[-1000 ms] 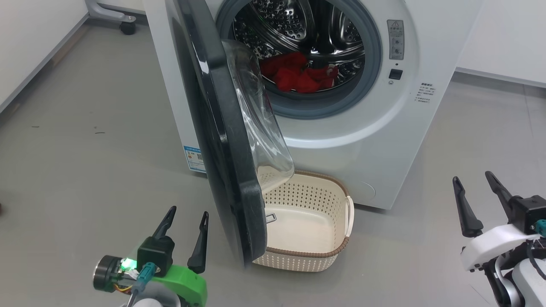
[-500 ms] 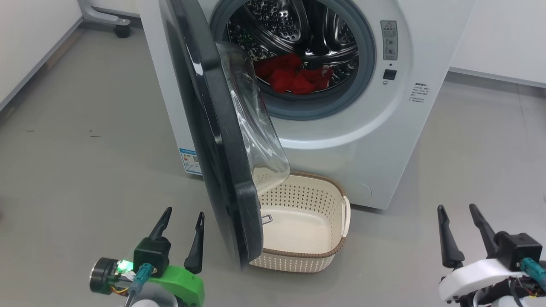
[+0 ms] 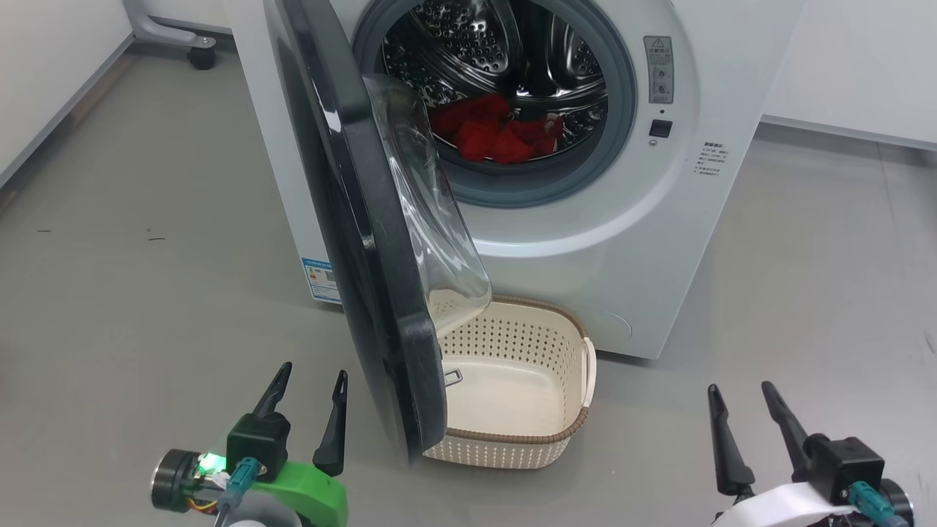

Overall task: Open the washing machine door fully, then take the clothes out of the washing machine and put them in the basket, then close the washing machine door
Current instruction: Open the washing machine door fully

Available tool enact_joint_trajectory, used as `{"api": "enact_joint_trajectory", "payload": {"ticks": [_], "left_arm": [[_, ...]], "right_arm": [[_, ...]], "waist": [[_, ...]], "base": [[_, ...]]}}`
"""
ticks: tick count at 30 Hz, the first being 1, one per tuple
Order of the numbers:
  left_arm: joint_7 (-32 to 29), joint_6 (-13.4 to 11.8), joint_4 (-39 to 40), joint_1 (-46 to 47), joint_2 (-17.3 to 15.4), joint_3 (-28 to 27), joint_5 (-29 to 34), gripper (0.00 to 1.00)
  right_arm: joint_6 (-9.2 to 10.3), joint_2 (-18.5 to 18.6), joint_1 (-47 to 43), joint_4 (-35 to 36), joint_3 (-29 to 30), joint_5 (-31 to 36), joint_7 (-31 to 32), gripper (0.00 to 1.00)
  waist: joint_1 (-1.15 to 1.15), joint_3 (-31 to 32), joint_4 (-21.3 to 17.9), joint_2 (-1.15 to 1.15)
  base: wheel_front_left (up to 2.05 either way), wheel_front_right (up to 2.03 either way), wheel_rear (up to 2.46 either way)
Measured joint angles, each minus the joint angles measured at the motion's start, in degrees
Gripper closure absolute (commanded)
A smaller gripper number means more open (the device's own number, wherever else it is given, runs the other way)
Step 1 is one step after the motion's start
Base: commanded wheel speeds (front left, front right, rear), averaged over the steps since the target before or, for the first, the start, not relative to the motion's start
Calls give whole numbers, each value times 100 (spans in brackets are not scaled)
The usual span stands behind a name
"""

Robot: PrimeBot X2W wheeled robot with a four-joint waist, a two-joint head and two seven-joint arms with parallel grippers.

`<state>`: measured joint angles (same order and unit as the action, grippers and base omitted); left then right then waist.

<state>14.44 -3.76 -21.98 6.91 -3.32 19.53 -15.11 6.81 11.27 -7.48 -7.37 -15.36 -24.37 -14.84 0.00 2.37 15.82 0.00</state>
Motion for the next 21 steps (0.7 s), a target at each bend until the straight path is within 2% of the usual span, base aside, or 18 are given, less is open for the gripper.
{"api": "enact_joint_trajectory", "payload": {"ticks": [21], "left_arm": [[0,-5,-7,-113,-9,-65,0,0]], "right_arm": [[41,-252,-286,213,12,412,0,0]], "waist": [[0,17,24,0]], "base": [[0,0,0]]}}
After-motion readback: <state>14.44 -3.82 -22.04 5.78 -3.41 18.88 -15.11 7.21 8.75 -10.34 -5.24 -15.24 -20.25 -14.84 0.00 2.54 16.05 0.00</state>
